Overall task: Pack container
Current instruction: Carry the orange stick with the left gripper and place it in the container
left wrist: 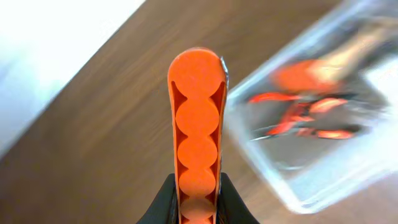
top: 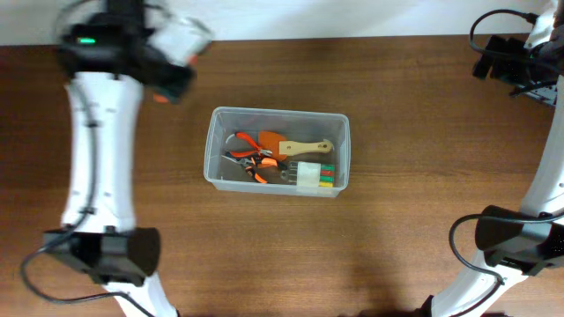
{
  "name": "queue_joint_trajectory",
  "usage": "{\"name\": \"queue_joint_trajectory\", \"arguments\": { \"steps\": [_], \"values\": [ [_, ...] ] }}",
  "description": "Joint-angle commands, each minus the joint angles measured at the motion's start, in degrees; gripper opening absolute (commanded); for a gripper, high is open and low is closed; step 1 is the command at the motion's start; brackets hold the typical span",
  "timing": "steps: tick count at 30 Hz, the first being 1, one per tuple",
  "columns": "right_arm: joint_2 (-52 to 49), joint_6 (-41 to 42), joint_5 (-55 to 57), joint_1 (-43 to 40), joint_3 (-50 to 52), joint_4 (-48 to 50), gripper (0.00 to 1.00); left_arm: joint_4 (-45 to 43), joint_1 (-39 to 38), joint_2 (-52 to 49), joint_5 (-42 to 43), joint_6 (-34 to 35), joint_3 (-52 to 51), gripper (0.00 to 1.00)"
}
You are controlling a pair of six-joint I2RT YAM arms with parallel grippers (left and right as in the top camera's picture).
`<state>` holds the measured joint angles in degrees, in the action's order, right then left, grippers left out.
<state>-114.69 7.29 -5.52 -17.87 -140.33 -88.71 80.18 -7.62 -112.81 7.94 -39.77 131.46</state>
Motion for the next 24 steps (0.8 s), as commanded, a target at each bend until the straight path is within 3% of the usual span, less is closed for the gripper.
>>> {"name": "queue_joint_trajectory", "arguments": {
  "steps": [1,4,7,20,21,22,24],
  "values": [
    [-0.11,0.11,-0.28,-0.20,0.20,-0.02,0.98,0.83,-7.41,-2.32,2.29,-12.17,-3.82,0.02],
    [-0.11,0.11,-0.28,-0.20,0.20,-0.02,0.98,0.87,-13.05,-4.09,2.14,-20.50,-6.49,0.03],
    [-0.11,0.11,-0.28,-0.20,0.20,-0.02,0.99,0.15,-17.22,-6.32,2.16,-25.70,-8.94,0.17],
    [-0.11,0.11,-0.28,-0.20,0.20,-0.02,0.98,-8.11,-23.98,-19.74,1.75,-26.51,-10.73,0.21],
    [-0.11,0.11,-0.28,-0.20,0.20,-0.02,0.98,-9.05,-24.00,-20.17,1.07,-26.25,-10.73,0.47],
    [-0.11,0.11,-0.28,-0.20,0.20,-0.02,0.98,-9.97,-24.00,-20.22,-0.17,-25.11,-10.71,0.99],
    [-0.11,0.11,-0.28,-0.20,0.20,-0.02,0.98,-10.62,-24.00,-20.11,-3.37,-22.08,-10.36,0.99]
  ]
}}
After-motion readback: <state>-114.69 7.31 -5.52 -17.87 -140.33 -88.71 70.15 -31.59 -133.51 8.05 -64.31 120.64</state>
